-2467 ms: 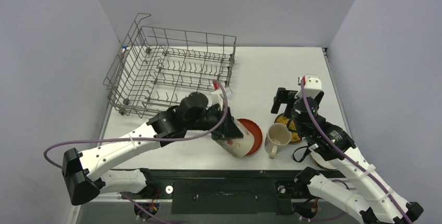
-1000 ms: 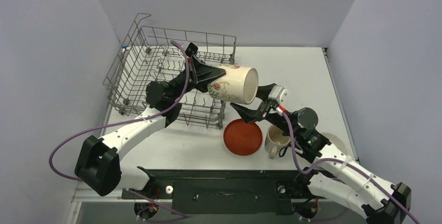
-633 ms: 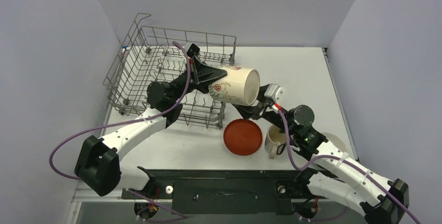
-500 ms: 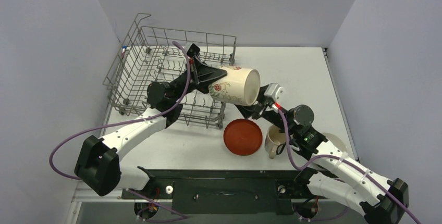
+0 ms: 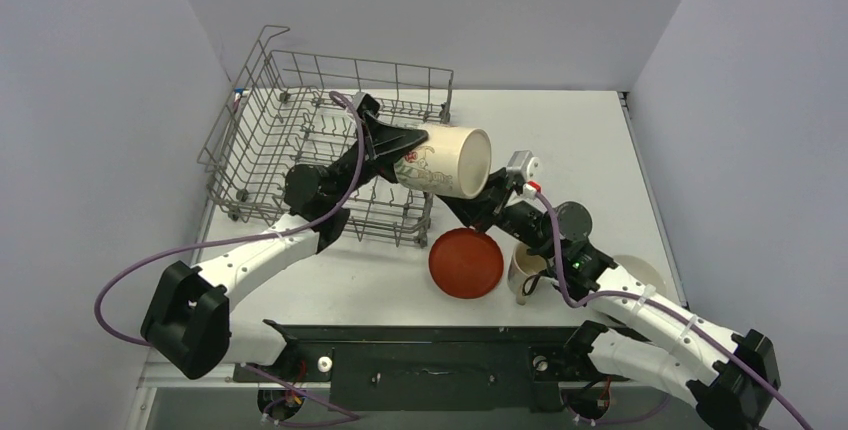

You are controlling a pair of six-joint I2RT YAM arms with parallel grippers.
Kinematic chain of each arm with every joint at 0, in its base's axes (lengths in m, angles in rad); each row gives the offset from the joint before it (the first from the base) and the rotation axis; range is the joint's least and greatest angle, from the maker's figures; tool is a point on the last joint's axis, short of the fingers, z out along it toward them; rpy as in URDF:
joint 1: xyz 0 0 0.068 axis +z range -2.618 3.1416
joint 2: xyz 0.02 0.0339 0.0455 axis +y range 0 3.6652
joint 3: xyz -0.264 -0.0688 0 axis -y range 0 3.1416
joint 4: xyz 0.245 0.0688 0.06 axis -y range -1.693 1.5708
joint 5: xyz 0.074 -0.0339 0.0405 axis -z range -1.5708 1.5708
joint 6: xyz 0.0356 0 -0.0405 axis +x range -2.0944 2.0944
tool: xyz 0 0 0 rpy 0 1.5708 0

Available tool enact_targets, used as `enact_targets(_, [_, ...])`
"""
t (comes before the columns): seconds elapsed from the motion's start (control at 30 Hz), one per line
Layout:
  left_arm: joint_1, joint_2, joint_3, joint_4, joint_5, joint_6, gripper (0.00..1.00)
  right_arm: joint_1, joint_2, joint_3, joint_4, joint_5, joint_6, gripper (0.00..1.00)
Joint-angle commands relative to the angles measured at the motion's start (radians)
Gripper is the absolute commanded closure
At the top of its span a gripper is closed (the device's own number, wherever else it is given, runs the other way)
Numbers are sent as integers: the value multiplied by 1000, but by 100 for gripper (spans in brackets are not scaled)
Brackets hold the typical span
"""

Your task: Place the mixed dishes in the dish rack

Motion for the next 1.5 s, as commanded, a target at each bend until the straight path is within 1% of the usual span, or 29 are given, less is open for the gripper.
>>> enact_targets(0.0, [-8, -32, -49, 7, -19, -61, 55, -5, -2, 42, 243, 93, 109, 100])
enact_targets(0.03, [-4, -33, -58, 6, -18, -50, 48, -6, -2, 45, 227, 92, 109, 100])
enact_targets(0.07, [-1, -37, -76, 4, -17, -42, 44, -7, -1, 53, 217, 90, 104, 100])
enact_targets(0.1, [7, -39, -86, 0, -14, -25, 36, -7, -1, 57, 197, 94, 102, 100])
enact_targets(0.13, [12, -46, -105, -9, -9, -14, 32, -7, -2, 59, 189, 97, 98, 100])
enact_targets(0.17, [22, -50, -115, -11, -7, 7, 24, -8, -3, 62, 171, 103, 96, 100])
enact_targets(0.2, [30, -60, -138, -11, -7, 16, 21, -9, -7, 62, 167, 107, 92, 100])
enact_targets(0.23, [44, -65, -149, -11, -4, 34, 15, -10, -8, 60, 163, 114, 92, 100])
enact_targets(0.3, [75, -82, -175, -20, 17, 70, 8, -12, -12, 56, 161, 124, 96, 100])
enact_targets(0.33, [87, -102, -188, -52, 28, 108, 2, -16, -14, 55, 160, 126, 101, 100])
enact_targets(0.43, [161, -163, -215, -167, 78, 205, 3, -27, -13, 55, 152, 140, 109, 100])
enact_targets(0.5, [219, -224, -221, -282, 107, 296, 4, -44, -6, 58, 140, 153, 112, 100])
enact_targets(0.57, [296, -291, -208, -492, 145, 398, 4, -63, 6, 64, 131, 160, 123, 100])
enact_targets(0.6, [349, -336, -199, -558, 157, 476, 4, -69, 14, 66, 126, 161, 134, 100])
enact_targets(0.63, [377, -357, -173, -683, 178, 522, 4, -80, 19, 74, 112, 170, 139, 100])
enact_targets(0.67, [429, -395, -156, -753, 187, 620, 4, -85, 31, 79, 103, 184, 144, 100])
enact_targets(0.7, [452, -413, -114, -894, 203, 671, 4, -90, 45, 96, 75, 192, 145, 100])
enact_targets(0.73, [489, -438, -90, -964, 209, 781, 4, -90, 55, 125, 29, 217, 144, 100])
enact_targets(0.77, [503, -453, -34, -1103, 205, 836, 4, -91, 77, 141, 1, 231, 143, 100])
enact_targets(0.8, [519, -457, -1, -1179, 200, 957, 4, -90, 87, 176, -52, 257, 146, 100])
enact_targets(0.83, [522, -456, 63, -1318, 180, 1020, 4, -86, 109, 190, -70, 270, 150, 100])
enact_targets(0.87, [523, -455, 97, -1377, 152, 1127, 4, -82, 119, 221, -114, 306, 151, 100])
enact_targets(0.9, [524, -451, 157, -1484, 132, 1179, 4, -66, 143, 239, -140, 326, 147, 100])
enact_targets(0.97, [525, -450, 242, -1609, 68, 1354, 4, -46, 181, 295, -211, 373, 145, 100])
enact_targets(1.03, [525, -449, 324, -1709, -17, 1461, 4, -38, 217, 339, -260, 424, 157, 100])
enact_targets(1.17, [522, -443, 436, -1790, -167, 1587, 4, -26, 294, 412, -294, 433, 158, 100])
enact_targets(1.27, [512, -422, 506, -1805, -260, 1622, 4, -15, 372, 490, -335, 485, 173, 100])
enact_targets(1.37, [504, -397, 533, -1771, -294, 1626, 4, -2, 445, 606, -420, 617, 199, 100])
enact_targets(1.47, [501, -372, 570, -1742, -314, 1636, 4, 20, 553, 725, -518, 756, 276, 100])
